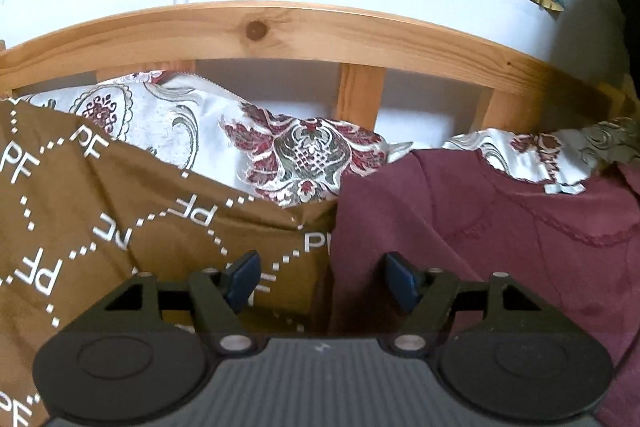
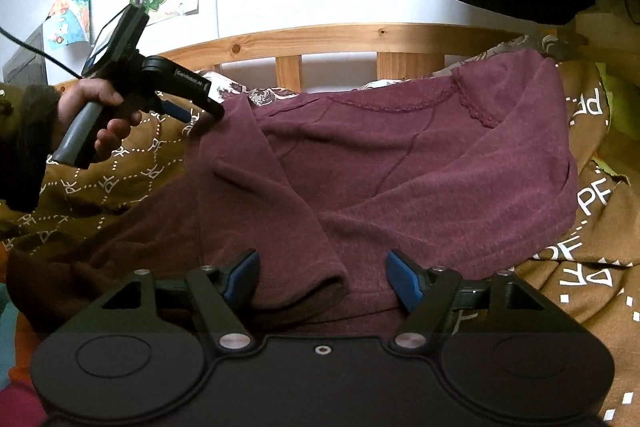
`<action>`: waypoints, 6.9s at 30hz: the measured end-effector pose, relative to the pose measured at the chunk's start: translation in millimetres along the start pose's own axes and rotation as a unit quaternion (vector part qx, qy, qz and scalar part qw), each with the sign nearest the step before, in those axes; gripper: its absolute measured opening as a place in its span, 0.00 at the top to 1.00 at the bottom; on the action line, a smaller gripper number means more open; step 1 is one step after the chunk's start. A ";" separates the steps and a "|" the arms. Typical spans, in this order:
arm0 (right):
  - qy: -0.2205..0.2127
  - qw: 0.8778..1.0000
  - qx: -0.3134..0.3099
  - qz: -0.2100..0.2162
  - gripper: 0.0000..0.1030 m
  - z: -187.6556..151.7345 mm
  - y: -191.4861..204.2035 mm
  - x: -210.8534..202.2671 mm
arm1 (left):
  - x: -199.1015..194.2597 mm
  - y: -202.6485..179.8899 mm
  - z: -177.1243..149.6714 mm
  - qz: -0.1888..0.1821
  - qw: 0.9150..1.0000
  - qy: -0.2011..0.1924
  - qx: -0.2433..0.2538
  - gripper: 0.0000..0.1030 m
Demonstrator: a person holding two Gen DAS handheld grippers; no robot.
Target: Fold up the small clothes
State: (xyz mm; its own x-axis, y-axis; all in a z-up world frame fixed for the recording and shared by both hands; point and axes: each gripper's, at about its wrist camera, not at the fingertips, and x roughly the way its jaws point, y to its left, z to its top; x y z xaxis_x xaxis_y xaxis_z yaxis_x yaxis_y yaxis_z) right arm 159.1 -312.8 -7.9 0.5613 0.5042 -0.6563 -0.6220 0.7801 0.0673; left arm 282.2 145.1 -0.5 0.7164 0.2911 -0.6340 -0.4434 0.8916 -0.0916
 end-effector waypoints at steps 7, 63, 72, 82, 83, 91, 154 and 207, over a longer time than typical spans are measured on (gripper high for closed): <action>-0.007 1.000 0.001 -0.005 0.19 1.3 0.0 0.3 | 30.3 -5.0 -3.6 0.045 0.998 0.033 -0.017 0.15; 0.007 0.999 -0.035 -0.032 0.09 83.7 81.8 3.1 | -124.3 80.0 -75.3 -0.107 0.994 -0.010 0.028 0.19; 0.033 0.997 -0.055 0.051 0.53 200.4 97.6 184.7 | -44.8 106.0 -53.8 -0.160 0.982 0.023 -0.100 0.57; 0.125 0.987 -0.012 0.105 0.85 226.5 102.0 303.7 | 15.1 103.0 -38.5 -0.235 0.951 0.073 -0.185 0.89; 0.129 0.986 -0.014 0.107 0.90 226.1 102.4 307.1 | 20.6 101.4 -38.3 -0.242 0.947 0.083 -0.193 0.99; 0.071 0.989 -0.017 0.132 0.99 233.0 104.3 291.7 | 11.1 107.2 -42.9 -0.177 0.958 0.034 -0.222 1.00; 0.190 0.967 -0.148 -0.080 0.01 -50.4 130.8 -54.2 | -175.2 -16.6 -196.0 -0.153 0.941 0.138 0.269 0.01; 0.061 0.934 -0.267 -0.227 0.96 -33.5 182.4 -128.2 | -264.6 29.6 -176.2 -0.165 0.966 0.036 0.195 0.95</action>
State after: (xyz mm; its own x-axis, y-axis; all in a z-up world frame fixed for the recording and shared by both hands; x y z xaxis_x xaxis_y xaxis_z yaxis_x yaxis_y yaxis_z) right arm -44.6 -247.6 63.3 0.7880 0.0941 -0.6085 -0.5363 0.5903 -0.6033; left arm -15.4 33.4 29.2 0.7379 -0.0433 -0.6736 0.0492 0.9987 -0.0103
